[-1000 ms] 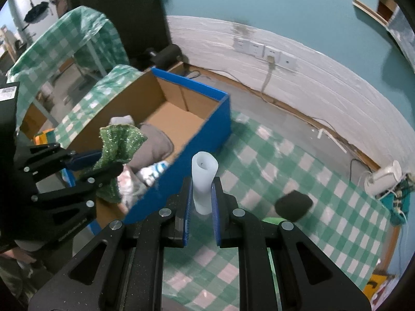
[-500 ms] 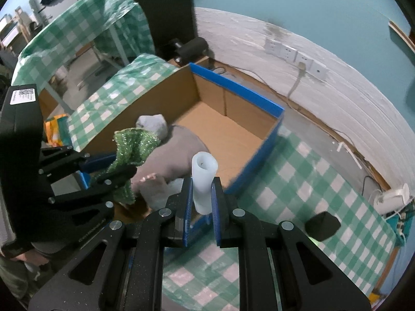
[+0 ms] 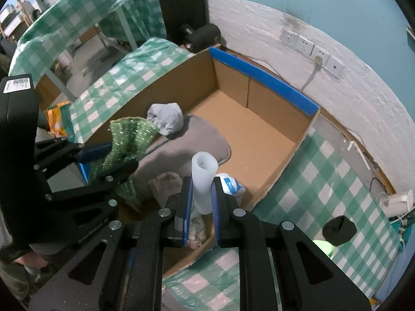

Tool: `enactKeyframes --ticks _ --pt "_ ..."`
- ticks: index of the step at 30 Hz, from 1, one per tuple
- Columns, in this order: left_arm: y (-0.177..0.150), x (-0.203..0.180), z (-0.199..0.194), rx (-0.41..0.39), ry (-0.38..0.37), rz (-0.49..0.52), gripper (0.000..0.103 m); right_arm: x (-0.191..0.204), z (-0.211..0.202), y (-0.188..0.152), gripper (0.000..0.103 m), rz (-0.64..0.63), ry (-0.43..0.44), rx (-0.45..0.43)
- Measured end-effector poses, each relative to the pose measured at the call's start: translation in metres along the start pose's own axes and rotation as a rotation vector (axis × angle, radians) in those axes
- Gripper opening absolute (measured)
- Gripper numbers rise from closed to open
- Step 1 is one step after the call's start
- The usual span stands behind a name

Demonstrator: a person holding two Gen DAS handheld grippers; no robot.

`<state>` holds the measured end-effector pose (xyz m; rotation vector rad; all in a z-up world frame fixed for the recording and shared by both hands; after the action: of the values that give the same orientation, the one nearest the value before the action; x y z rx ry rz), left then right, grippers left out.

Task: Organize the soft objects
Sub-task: 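Carry the green scrubber and white foam tube into the box and release, then withdraw both tools from the box toward the black sock and green cloth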

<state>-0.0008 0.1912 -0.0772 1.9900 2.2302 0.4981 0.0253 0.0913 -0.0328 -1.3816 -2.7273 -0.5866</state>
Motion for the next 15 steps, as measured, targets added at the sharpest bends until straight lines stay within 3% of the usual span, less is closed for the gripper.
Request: enactKeyframes --ticks 1,4,11,15 --pt "0.000 0.001 0.000 0.001 0.001 -0.001 0.043 -0.001 0.000 0.000 0.026 0.008 -0.001 -0.001" --pt "0.000 0.001 0.000 0.000 -0.002 0.000 0.054 -0.003 -0.001 0.000 0.040 0.016 -0.018 -0.007" --pt "0.001 -0.003 -0.002 -0.016 0.012 0.013 0.061 -0.013 -0.004 -0.004 0.054 0.044 -0.036 -0.016" --pt "0.000 -0.006 -0.005 -0.018 0.006 0.022 0.061 -0.020 -0.005 -0.011 0.055 0.052 -0.043 -0.016"
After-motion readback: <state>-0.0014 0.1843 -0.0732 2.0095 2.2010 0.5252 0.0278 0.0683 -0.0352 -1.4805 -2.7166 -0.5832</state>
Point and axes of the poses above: each gripper's, at about its wrist camera, not at the fingertips, and z roughly the way its jaws point, x to its left, y to its top, the point moved 1 cm from there along z, roughly the way its jaws point, and after that the axes turned 8 degrees about x, right-handed, at the moved point
